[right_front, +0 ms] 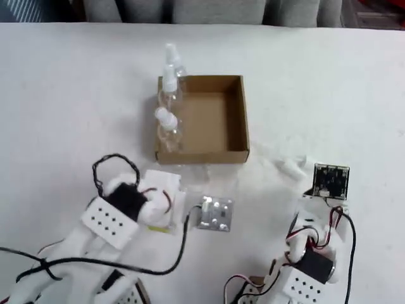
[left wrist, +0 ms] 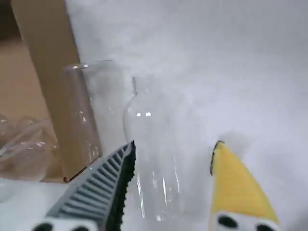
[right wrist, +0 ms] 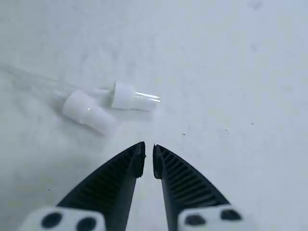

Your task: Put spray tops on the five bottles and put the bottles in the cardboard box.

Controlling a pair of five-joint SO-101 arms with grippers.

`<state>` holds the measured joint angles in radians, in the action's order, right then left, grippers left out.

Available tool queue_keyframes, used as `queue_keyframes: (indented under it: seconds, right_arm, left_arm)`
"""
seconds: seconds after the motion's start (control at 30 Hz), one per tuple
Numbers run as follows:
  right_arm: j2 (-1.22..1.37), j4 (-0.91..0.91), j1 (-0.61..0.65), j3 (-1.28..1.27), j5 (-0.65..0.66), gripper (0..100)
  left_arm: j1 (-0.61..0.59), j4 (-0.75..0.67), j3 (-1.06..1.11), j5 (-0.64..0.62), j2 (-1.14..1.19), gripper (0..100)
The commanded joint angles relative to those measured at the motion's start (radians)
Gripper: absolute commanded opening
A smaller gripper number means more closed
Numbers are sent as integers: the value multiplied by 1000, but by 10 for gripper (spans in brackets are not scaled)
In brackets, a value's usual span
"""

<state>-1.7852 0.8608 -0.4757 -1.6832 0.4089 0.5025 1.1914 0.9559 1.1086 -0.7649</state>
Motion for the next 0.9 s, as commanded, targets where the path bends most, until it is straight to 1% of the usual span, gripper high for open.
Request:
queue_keyframes:
  seconds: [0.0, 0.2, 0.33, 0.6, 0.73, 0.87]
  right_arm:
    - [7, 12, 1, -8, 11, 15]
    - [7, 12, 1, -8, 11, 15]
    - [7, 12, 1, -8, 11, 15]
    - [7, 12, 1, -8, 11, 15]
    - [7, 12, 1, -8, 11, 15]
    - [7, 12, 1, -8, 11, 15]
  left_arm:
    - [-28, -95, -48, 11, 88, 252]
    - [-36, -235, -57, 2, 274, 249]
    - [-68, -292, -58, -15, 323, 252]
    - [-76, -284, -48, -11, 332, 254]
    - [-99, -284, -46, -20, 332, 301]
    - [-114, -284, -46, -20, 332, 305]
